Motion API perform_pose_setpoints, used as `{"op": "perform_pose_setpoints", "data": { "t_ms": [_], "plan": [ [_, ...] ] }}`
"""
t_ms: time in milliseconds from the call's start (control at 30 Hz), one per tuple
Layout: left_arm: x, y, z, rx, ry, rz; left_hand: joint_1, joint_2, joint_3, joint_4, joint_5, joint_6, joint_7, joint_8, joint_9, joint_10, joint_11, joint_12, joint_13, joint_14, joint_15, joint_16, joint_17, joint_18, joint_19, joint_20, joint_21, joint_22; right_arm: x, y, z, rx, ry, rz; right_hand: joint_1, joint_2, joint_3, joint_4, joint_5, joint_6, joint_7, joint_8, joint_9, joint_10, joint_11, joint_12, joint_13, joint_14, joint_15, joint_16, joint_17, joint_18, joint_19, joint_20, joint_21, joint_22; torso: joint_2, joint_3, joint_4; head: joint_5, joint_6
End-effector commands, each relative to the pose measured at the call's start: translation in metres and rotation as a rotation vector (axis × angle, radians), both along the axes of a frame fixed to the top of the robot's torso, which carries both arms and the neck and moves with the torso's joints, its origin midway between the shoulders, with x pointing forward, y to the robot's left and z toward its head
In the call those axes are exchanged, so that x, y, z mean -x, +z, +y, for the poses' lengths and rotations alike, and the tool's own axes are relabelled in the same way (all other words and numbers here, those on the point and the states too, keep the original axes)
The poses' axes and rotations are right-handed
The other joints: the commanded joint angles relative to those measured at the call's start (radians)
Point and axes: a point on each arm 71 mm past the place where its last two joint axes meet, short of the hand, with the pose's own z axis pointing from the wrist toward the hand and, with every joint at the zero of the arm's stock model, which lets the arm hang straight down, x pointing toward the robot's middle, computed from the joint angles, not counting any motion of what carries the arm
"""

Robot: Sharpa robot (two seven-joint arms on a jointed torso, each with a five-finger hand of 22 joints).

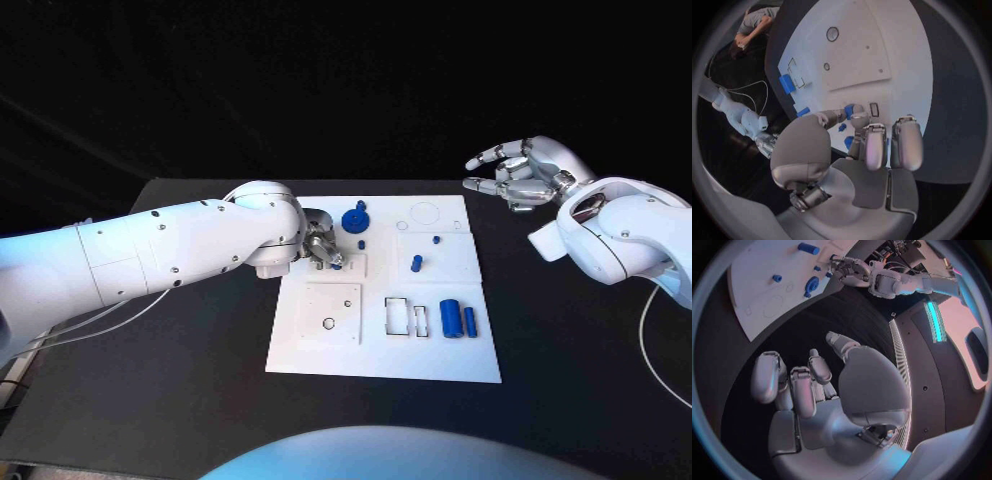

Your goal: Assemble the parts on the task board

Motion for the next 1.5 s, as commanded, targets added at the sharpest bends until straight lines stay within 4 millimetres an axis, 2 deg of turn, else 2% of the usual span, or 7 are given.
{"op": "perform_pose_setpoints", "data": {
  "t_ms": [33,300,367,600,967,1333,1500],
  "plan": [
    [0.003,-0.007,0.001,-0.026,-0.012,0.034,0.007,0.003,-0.01,0.006,-0.001,0.006,-0.002,-0.004,0.001,0.0,-0.003,0.004,0.001,0.078,-0.007,-0.001,0.16,-0.013,0.004,-0.004,0.004,0.001,0.0,0.0,0.0,0.005,0.006,-0.005,-0.009,0.003,0.0,0.007,0.005,0.001,-0.005,0.005,-0.001,-0.006,-0.001,-0.004,0.0,0.072,-0.005,-0.004,0.134,0.009,-0.007,0.003,-0.005,-0.001,0.001,0.0002,0.0002,0.0,0.001],
    [0.003,-0.007,0.001,-0.022,-0.006,0.03,-0.073,-0.015,-0.17,0.116,-0.013,0.021,0.003,-0.01,0.0,0.0,0.002,0.007,0.005,0.079,-0.003,0.003,0.165,-0.014,0.007,0.0,0.005,0.007,0.0,0.0,0.0,0.004,0.005,-0.007,-0.01,0.003,0.0,0.008,0.005,0.001,-0.005,0.005,-0.002,-0.006,-0.001,-0.004,-0.001,0.071,-0.005,-0.005,0.132,0.01,-0.007,0.003,-0.007,-0.002,0.0,0.0,0.0002,0.0,0.003],
    [0.002,-0.007,0.001,-0.021,-0.004,0.029,-0.091,-0.013,-0.209,0.123,-0.012,0.022,0.004,-0.013,0.0,0.0,0.003,0.008,0.006,0.079,-0.002,0.003,0.165,-0.015,0.008,0.0,0.006,0.01,0.0,0.0,0.0,0.004,0.005,-0.007,-0.01,0.003,0.0,0.008,0.005,0.001,-0.005,0.005,-0.002,-0.006,-0.001,-0.004,-0.001,0.071,-0.005,-0.005,0.132,0.01,-0.007,0.003,-0.007,-0.002,0.0,0.0,0.0002,0.0,0.003],
    [0.002,-0.006,0.002,-0.015,0.004,0.021,-0.136,-0.004,-0.283,0.126,-0.018,0.024,0.001,-0.02,-0.002,0.001,0.001,0.01,0.01,0.08,-0.004,0.005,0.168,-0.016,0.01,-0.001,0.008,0.016,0.0,0.0,-0.001,0.004,0.004,-0.008,-0.011,0.002,-0.001,0.008,0.004,0.001,-0.005,0.006,-0.002,-0.008,-0.001,-0.006,-0.004,0.071,-0.005,-0.005,0.13,0.01,-0.009,0.003,-0.01,-0.004,0.0,0.0002,0.0,-0.001,0.004],
    [0.003,-0.001,0.005,0.002,0.017,0.004,-0.143,-0.002,-0.292,0.126,-0.019,0.024,0.001,-0.021,-0.001,0.001,0.001,0.01,0.01,0.08,-0.004,0.005,0.167,-0.015,0.009,-0.001,0.007,0.015,0.0,0.0,-0.001,0.003,0.003,-0.007,-0.013,0.002,-0.002,0.01,0.004,-0.001,-0.005,0.006,-0.002,-0.014,-0.001,-0.01,-0.01,0.07,-0.005,-0.007,0.126,0.011,-0.012,0.003,-0.015,-0.009,0.0,0.0002,-0.0005,-0.003,0.009],
    [0.0,0.037,0.012,0.073,0.027,-0.034,-0.121,0.004,-0.303,0.123,-0.011,0.01,0.004,-0.029,-0.002,-0.022,0.003,-0.011,-0.023,0.079,-0.002,0.004,0.166,-0.015,0.008,-0.002,0.006,0.012,-0.001,-0.001,-0.004,0.005,-0.006,-0.005,-0.013,0.002,-0.002,0.01,0.004,-0.001,-0.005,0.006,-0.002,-0.014,-0.001,-0.01,-0.01,0.07,-0.005,-0.007,0.126,0.011,-0.012,0.003,-0.015,-0.009,-0.001,0.0003,0.0002,-0.005,0.024],
    [-0.012,0.062,0.025,0.078,0.049,-0.078,-0.077,0.018,-0.335,0.124,-0.007,-0.061,0.042,-0.124,-0.058,-0.054,0.035,-0.028,-0.052,0.078,0.023,0.004,0.166,-0.015,0.004,0.015,0.002,0.009,-0.002,-0.001,-0.005,0.006,-0.009,-0.004,-0.013,0.002,-0.002,0.01,0.004,-0.001,-0.005,0.006,-0.002,-0.014,-0.001,-0.01,-0.01,0.07,-0.005,-0.007,0.126,0.011,-0.012,0.003,-0.015,-0.009,-0.001,0.0013,0.0007,-0.003,0.03]
  ]
}}
